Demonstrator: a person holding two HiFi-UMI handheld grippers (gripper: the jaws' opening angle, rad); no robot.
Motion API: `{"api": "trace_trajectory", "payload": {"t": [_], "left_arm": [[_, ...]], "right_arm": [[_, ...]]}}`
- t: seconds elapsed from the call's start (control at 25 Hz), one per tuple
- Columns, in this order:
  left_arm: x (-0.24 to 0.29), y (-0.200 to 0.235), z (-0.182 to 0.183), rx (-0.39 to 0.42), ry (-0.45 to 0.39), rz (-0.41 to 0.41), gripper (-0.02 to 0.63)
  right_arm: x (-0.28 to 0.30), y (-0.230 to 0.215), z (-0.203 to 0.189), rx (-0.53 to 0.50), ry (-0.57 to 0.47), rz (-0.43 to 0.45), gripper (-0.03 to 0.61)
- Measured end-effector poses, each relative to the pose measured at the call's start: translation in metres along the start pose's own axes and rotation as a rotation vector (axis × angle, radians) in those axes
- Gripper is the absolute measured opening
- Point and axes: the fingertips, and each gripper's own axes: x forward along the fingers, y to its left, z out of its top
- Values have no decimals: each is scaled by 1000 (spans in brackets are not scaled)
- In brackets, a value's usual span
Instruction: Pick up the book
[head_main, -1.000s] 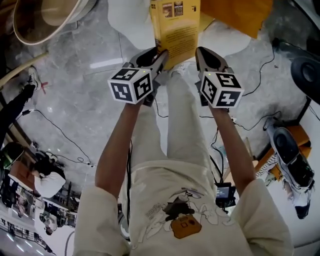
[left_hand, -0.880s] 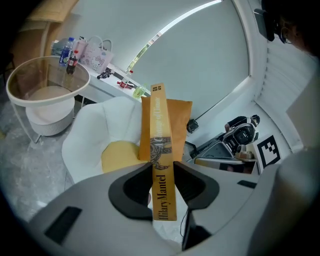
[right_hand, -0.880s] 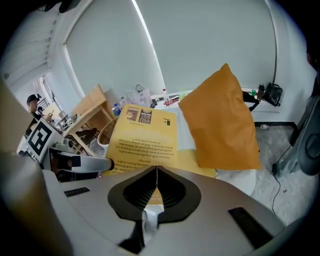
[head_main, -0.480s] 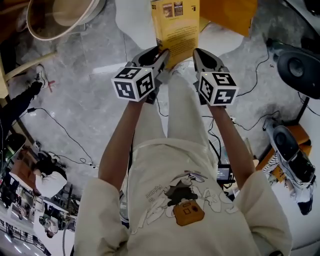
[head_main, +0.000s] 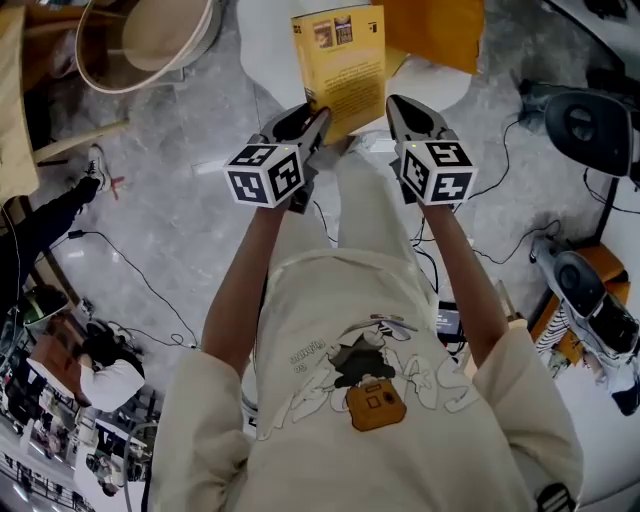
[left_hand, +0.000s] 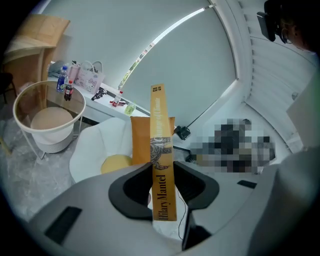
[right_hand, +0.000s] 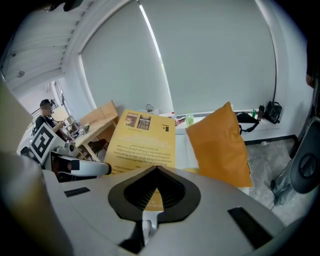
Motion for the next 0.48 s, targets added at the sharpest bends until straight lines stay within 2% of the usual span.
{"api": "trace_trajectory", "payload": {"t": [0.28,0.48], "left_arm": [[-28,-29,11,45,-20,-25,140],[-55,-35,15,5,-21,-30,140]], "right_arm": [[-39,6,11,39,-52,-6,23],[-57,21,19,23,-73,-47,23]]}}
